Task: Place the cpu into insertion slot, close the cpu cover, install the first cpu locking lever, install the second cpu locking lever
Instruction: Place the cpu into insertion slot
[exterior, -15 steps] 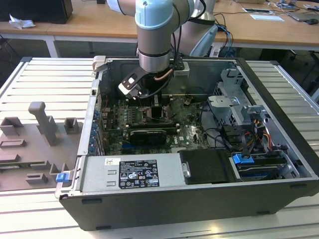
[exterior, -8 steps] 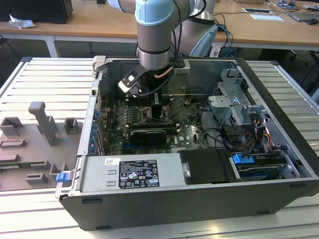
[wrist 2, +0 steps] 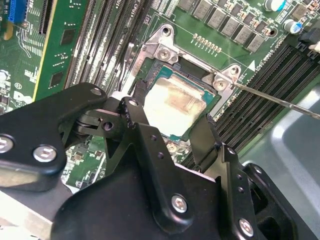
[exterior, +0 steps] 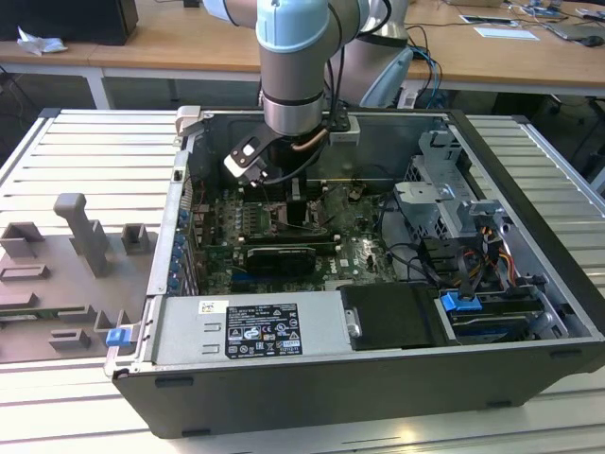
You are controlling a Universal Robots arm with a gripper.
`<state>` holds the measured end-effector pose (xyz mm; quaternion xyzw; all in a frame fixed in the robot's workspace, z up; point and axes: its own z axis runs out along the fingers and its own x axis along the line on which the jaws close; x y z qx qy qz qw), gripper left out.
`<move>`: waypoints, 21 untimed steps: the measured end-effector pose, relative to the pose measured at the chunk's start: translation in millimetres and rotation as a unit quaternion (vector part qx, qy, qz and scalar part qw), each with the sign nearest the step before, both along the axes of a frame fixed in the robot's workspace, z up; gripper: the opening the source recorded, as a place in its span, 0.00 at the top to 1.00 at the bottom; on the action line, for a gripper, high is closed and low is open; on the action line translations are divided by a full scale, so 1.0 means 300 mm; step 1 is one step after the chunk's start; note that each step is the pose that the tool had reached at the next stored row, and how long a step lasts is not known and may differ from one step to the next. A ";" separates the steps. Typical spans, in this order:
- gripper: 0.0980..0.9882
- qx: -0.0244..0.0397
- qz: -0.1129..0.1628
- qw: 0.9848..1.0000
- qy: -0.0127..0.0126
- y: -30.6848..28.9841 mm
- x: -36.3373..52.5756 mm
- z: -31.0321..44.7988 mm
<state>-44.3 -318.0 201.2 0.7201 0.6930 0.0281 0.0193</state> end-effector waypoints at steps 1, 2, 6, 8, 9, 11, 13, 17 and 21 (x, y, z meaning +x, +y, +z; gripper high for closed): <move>0.42 0.000 0.000 1.000 0.000 0.000 0.000 0.000; 0.51 0.000 0.000 1.000 0.000 0.000 0.000 0.000; 0.52 0.000 0.003 1.000 0.000 0.000 0.000 0.004; 0.52 -0.001 0.011 1.000 0.000 0.000 0.000 0.004; 0.52 -0.001 0.015 1.000 0.000 0.000 0.000 0.004; 0.52 -0.001 0.015 1.000 0.000 0.000 0.000 0.004; 0.52 -0.001 0.015 1.000 0.000 0.000 0.000 0.004; 0.52 -0.001 0.017 1.000 0.000 0.000 0.000 0.000; 0.52 -0.002 0.018 1.000 0.000 0.000 0.000 -0.001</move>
